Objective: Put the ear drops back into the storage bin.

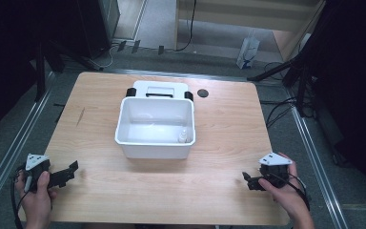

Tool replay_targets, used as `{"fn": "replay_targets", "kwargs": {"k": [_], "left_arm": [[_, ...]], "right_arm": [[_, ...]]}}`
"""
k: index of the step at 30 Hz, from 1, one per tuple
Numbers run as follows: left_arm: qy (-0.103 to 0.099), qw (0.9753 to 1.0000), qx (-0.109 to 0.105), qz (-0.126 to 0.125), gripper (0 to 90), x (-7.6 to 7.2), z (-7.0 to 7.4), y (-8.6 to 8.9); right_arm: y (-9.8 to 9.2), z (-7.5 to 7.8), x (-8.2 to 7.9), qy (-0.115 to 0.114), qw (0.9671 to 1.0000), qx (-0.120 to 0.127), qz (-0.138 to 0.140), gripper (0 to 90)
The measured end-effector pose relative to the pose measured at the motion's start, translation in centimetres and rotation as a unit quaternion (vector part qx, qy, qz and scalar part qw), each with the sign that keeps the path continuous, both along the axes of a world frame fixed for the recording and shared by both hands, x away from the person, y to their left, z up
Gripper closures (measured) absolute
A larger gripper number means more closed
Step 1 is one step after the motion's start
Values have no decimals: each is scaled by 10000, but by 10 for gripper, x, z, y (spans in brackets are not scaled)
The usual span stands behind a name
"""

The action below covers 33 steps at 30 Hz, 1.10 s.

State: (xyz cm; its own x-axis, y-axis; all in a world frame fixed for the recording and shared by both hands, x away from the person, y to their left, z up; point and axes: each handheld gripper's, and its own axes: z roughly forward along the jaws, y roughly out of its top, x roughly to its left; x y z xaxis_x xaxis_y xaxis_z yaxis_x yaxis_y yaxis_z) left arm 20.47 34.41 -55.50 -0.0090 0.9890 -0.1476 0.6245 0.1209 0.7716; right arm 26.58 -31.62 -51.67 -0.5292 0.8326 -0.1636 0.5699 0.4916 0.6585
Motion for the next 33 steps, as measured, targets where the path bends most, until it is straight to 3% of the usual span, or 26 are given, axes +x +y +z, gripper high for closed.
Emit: {"fn": "replay_targets", "kwargs": {"k": [5,8,11,15,16,20,23,28,33], "left_arm": [[1,10000,4,3,5,0,0,0],[11,10000,26,4,5,0,0,-1],[13,10000,45,12,5,0,0,-1],[10,10000,48,19,5,0,0,-1],[13,10000,50,21,5,0,0,-1],[18,10000,78,15,5,0,0,-1],[26,9999,98,12,5,0,0,-2],[46,9999,102,30,5,0,0,-2],[33,9999,95,60,5,0,0,-2]], "right_arm": [[-12,-12,-14,-263,9984,314,-387,0],[-18,-15,-22,-577,9950,422,-694,0],[-26,-18,-31,-798,9887,728,-1038,0],[-32,-23,-37,-883,9850,883,-1194,0],[-35,-27,-42,-929,9813,1081,-1292,0],[-37,-29,-47,-975,9785,1249,-1321,0],[-38,-30,-49,-977,9773,1345,-1313,0],[-34,-31,-48,-887,9817,1166,-1217,0],[-33,-31,-48,-817,9827,1224,-1121,0]]}}
